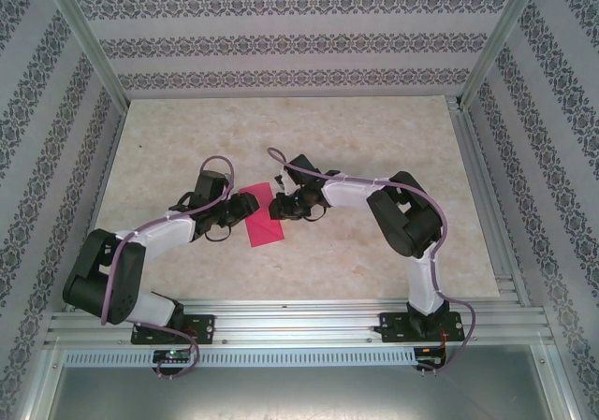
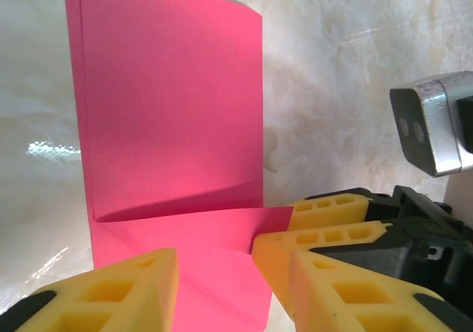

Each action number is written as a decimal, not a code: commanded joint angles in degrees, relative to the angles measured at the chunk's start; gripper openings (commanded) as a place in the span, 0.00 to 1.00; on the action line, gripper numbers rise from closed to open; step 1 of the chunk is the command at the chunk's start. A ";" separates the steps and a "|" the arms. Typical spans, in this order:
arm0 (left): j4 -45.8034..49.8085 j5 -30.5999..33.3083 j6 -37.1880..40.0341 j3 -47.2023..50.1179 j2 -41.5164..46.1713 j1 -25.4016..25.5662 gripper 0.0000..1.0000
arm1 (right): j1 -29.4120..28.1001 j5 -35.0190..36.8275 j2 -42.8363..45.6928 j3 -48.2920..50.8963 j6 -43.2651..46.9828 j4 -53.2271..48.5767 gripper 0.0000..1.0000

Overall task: Fold a paper plane with a square sheet of paper (pick it up from the middle)
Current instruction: Turn over the paper at the center of the table.

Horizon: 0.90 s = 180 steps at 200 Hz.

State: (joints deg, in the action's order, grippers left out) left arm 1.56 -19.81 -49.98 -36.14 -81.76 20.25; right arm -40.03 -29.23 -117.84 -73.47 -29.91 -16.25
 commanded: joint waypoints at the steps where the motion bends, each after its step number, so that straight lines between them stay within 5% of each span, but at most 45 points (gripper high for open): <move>1: 2.15 1.92 -0.65 0.03 2.30 -0.65 0.44 | -0.12 -2.77 -1.27 -0.75 -0.67 2.43 0.14; 40: 6.91 5.96 0.10 -0.33 4.87 -0.80 0.49 | 0.60 -4.06 1.57 1.22 -2.39 4.77 0.00; 102: 4.62 4.88 -2.11 0.60 5.04 -1.24 0.77 | 3.79 -10.58 7.80 10.54 -10.83 19.42 0.00; 159: -1.68 -1.89 -7.45 0.67 5.01 -0.93 0.75 | 3.82 -11.24 10.26 11.97 -10.20 19.53 0.00; 180: -2.55 -1.60 -9.84 0.92 3.70 -0.88 0.60 | 3.77 -11.31 9.79 11.64 -10.32 19.94 0.01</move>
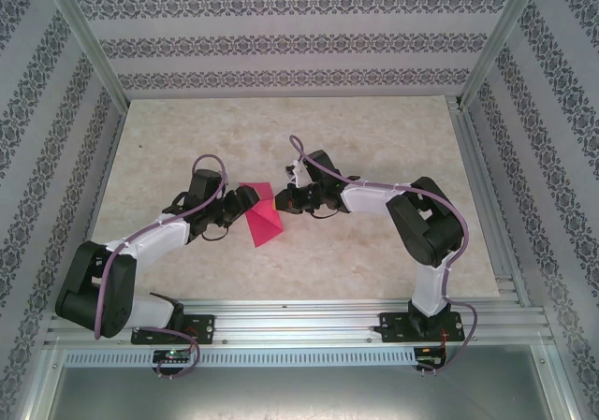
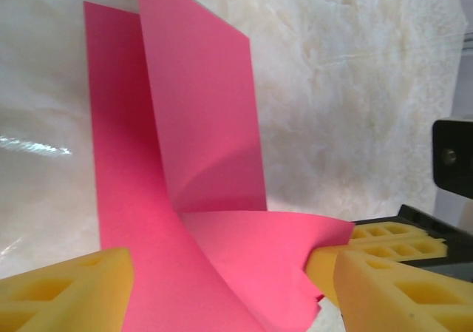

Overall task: Fold a paper plane with a square sheet of paper (pick it up from the middle)
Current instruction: Turn over the paper at the center of the table.

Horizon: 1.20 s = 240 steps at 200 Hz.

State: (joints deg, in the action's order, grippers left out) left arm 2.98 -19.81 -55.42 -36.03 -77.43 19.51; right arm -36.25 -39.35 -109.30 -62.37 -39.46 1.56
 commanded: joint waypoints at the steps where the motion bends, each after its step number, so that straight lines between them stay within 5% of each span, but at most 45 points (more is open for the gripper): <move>1: -4.05 -1.62 -4.55 0.84 -0.71 -0.11 0.60 | 0.02 -1.18 1.22 0.51 -0.78 2.08 0.01; 96: -16.77 -1.53 -9.84 4.40 -7.52 3.74 0.37 | 0.01 -1.35 -0.57 0.34 -1.58 2.67 0.04; 181: -16.55 0.58 -9.09 4.12 -7.59 3.91 0.09 | 0.84 0.49 1.02 1.27 -1.01 -1.09 0.29; 240: -17.71 0.74 -9.70 4.75 -7.63 3.88 0.08 | 0.40 0.31 1.24 2.77 -2.77 -3.38 0.46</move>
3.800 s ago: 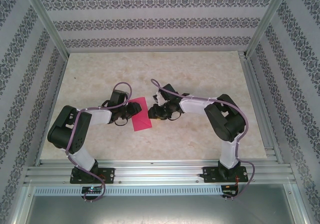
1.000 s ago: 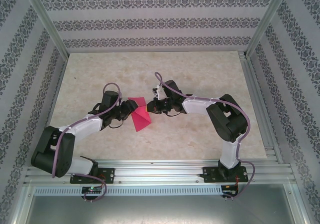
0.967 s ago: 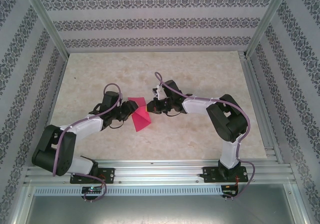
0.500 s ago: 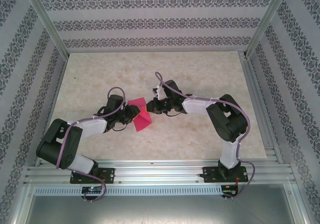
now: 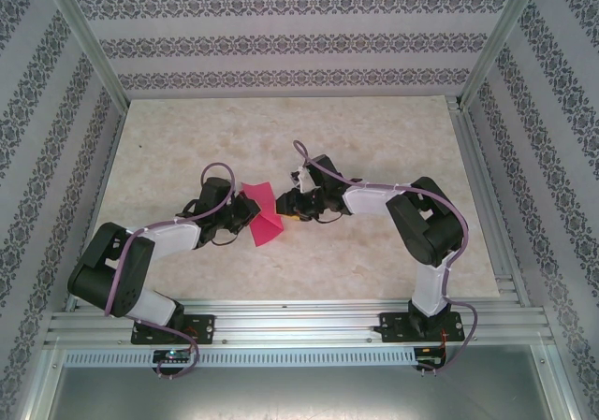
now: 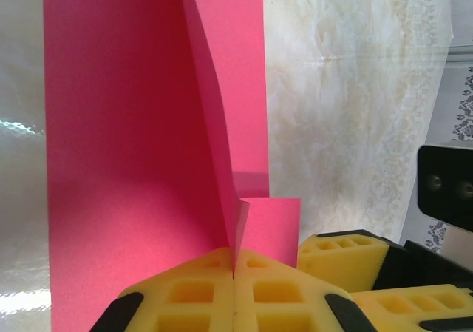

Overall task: Fold a paper plane with a square sheet of paper (pick it up from the middle)
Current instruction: Turn over the paper at the center of the table.

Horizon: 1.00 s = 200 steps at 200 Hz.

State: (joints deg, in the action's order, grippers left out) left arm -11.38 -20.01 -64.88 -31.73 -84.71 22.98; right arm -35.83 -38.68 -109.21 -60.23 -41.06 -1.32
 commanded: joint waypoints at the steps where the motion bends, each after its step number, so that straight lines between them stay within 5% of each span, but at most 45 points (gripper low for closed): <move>1: -3.37 0.89 -0.24 0.40 -0.40 0.45 0.07 | -0.01 -0.37 1.15 0.63 -1.18 -0.50 0.46; 105: -3.04 0.86 0.05 0.85 -0.39 0.43 0.08 | -2.45 -4.17 -5.24 0.39 -9.31 8.76 0.49; 160: -1.87 1.10 0.56 0.44 -0.41 0.47 0.09 | -1.83 -8.12 -6.89 4.06 -17.24 22.74 0.33; 200: -0.09 2.07 1.11 0.71 0.41 0.48 0.11 | -0.88 -8.15 -6.58 4.87 -17.13 23.12 0.29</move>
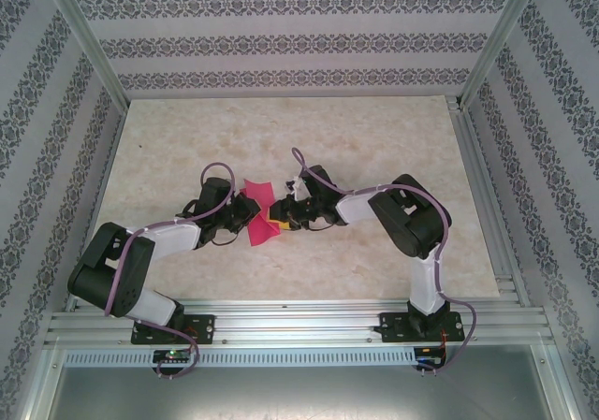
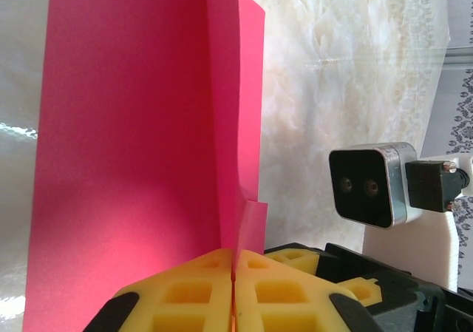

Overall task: Fold a paper plane with a square sheet of paper (pick it up from the middle)
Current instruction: Turn over the paper at the center of the table.

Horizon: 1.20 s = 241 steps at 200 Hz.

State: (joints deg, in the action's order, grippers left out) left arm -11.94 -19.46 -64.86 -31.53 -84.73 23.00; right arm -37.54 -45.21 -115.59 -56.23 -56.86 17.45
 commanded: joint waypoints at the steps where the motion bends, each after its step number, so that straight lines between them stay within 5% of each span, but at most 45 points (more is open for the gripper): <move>1: 0.54 1.57 1.11 0.51 0.48 0.46 0.11 | 0.82 -1.67 -0.22 0.90 -1.32 4.34 0.29; 52: 3.42 2.23 2.18 0.20 0.85 0.39 0.20 | 1.44 -2.25 -0.42 1.29 -1.99 5.75 0.27; 109: 6.94 3.28 3.66 -0.41 2.99 0.46 0.30 | 1.71 -2.97 -0.77 1.06 -1.44 6.08 0.07; 155: 14.75 6.38 5.39 -1.97 10.38 0.30 0.62 | 2.66 -0.60 3.42 1.57 2.79 1.88 0.00; 182: 23.96 12.10 7.65 -4.09 18.37 0.24 0.75 | 4.33 7.69 12.34 0.41 17.01 -16.27 0.00; 208: 32.33 17.14 9.49 -6.89 23.41 -0.03 0.85 | 4.50 26.34 20.20 -6.54 37.28 -43.72 0.00; 241: 36.65 19.19 10.94 -9.42 25.22 -1.58 0.88 | 3.66 48.63 24.22 -11.84 50.27 -59.11 0.00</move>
State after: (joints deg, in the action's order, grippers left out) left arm 16.62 -4.43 -56.82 -39.00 -60.42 22.61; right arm -33.26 -19.05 -93.78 -64.66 -23.94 -22.26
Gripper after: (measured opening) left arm 0.871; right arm 0.041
